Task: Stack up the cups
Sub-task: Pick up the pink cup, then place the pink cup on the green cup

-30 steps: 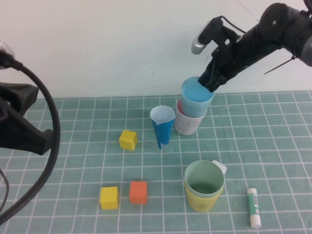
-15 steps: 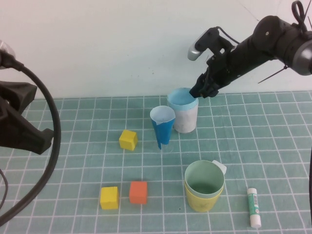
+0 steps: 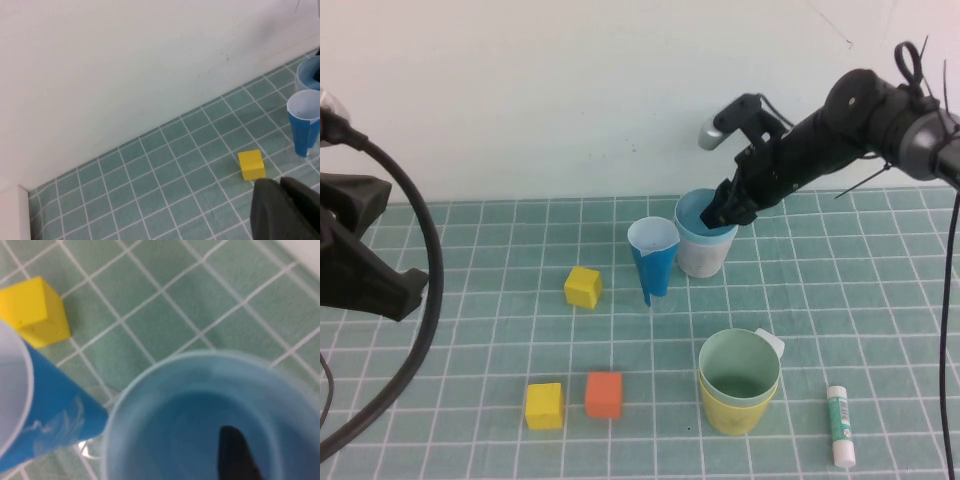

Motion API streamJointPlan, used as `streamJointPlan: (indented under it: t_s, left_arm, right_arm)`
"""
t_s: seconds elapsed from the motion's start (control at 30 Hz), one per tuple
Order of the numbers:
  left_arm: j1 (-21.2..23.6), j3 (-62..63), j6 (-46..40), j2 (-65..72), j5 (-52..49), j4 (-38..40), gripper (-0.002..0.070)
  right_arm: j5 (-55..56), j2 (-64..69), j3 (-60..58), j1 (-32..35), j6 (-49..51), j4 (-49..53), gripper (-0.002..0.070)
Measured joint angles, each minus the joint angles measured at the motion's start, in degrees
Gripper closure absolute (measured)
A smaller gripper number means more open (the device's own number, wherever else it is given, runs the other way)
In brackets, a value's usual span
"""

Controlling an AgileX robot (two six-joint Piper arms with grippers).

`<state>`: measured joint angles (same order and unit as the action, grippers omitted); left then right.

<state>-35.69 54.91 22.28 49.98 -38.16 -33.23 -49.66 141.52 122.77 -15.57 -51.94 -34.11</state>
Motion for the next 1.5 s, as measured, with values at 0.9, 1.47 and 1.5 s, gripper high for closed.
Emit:
streamJointPlan:
  t_s: [0.9,1.47,1.5]
  left_arm:
    - [0.00,0.00,-2.48,0.00,-2.32,7.28,0.0676]
    - [0.00,0.00,-6.75,0.00,-4.28,15.75,0.0676]
    - [0.00,0.00,-6.90,0.00,-4.77,15.75,0.0676]
  right_arm:
    - [-20.74,-26.60,0.29,-1.42,9.55,12.78,0.0624]
    - [-15.02,-35.45,-31.88,-17.35,13.54,26.73,0.0624]
    - [-14.09,-35.45,-32.77,-17.35,13.63,26.82,0.0624]
